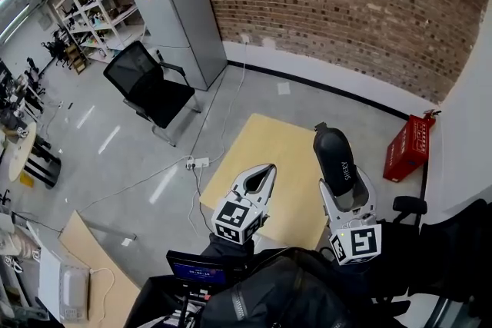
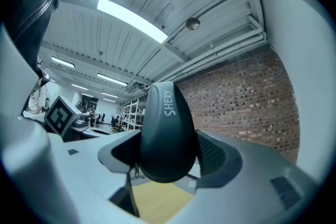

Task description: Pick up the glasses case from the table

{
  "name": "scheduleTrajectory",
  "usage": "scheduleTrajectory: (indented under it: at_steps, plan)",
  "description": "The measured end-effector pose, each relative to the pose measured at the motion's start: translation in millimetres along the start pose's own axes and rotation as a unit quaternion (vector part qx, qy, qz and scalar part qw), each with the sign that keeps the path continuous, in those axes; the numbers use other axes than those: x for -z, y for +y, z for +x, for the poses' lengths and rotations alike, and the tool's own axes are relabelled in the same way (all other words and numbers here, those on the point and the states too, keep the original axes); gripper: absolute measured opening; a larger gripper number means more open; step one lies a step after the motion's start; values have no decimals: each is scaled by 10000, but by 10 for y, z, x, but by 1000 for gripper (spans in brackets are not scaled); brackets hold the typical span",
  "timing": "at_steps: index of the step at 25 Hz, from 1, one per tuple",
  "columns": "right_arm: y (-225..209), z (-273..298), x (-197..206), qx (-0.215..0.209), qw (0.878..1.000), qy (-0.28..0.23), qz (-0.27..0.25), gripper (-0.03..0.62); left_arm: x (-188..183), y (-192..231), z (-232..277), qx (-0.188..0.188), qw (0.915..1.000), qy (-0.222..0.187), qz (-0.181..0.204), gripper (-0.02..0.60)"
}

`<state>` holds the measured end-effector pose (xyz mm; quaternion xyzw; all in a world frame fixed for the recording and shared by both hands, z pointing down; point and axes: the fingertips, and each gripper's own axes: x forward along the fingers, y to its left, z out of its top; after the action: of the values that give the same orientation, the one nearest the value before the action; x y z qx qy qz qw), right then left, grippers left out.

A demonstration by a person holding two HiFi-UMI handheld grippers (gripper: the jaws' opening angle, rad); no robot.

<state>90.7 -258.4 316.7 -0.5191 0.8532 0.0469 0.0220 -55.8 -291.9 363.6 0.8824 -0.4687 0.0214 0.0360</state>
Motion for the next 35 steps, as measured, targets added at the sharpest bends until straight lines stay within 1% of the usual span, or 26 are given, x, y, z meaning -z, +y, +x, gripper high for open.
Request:
scheduleTrajectory:
  at_steps: [3, 11, 23, 35]
  plan:
    - [-19, -12, -25, -7, 10000, -45, 3, 334, -79, -57, 6, 32, 9999, -90, 90, 0]
    - [-76, -9, -47, -18, 10000, -60, 12, 334, -151, -70, 26, -32, 9998, -142, 117, 0]
    - [-69, -78, -67, -125, 9998, -126, -1, 334, -119, -149, -17, -112, 9998, -156, 93, 0]
    - [-100, -171, -57, -122, 9998, -166, 65, 334, -91, -235, -38, -132, 9998, -128, 91, 0]
